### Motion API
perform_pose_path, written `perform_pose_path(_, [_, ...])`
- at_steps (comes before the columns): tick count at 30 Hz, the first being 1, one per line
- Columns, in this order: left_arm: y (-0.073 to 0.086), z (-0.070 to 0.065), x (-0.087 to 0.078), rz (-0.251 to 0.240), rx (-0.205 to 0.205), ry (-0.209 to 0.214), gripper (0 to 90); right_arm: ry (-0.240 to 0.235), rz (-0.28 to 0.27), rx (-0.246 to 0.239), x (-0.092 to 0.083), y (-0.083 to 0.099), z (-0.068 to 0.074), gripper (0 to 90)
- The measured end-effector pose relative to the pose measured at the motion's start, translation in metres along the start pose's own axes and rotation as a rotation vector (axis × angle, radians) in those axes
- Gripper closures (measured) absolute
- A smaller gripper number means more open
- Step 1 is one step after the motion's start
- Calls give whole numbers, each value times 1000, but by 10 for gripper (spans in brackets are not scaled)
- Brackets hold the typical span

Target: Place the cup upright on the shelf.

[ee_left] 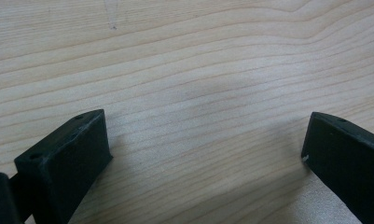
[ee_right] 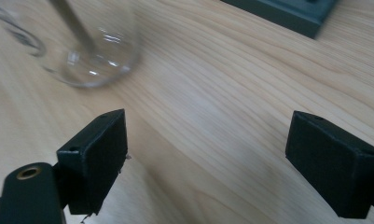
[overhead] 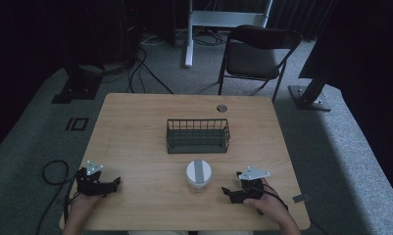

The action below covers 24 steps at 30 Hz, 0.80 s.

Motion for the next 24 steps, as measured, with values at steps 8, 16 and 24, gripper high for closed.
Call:
perform_pose_path(8, [0, 0, 0, 0, 1, 0, 12, -51, -7, -36, 5, -3, 13, 126])
perform_pose_path(16, [0, 0, 0, 0, 0, 0, 12, -83, -5, -57, 13, -4, 26, 126])
perform_pose_path(24, [0, 0, 0, 0, 1, 0, 12, -126, -22, -75, 19, -9, 38, 126])
Point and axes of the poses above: each handheld gripper's, and its own axes: x roughly forward along the jaws, y roughly out of its underside, z roughly to its left, the point moved 2 cm from there along x, roughly forward along the jaws, and after that the axes turned 9 degrees about x, right-handed, at the moved point
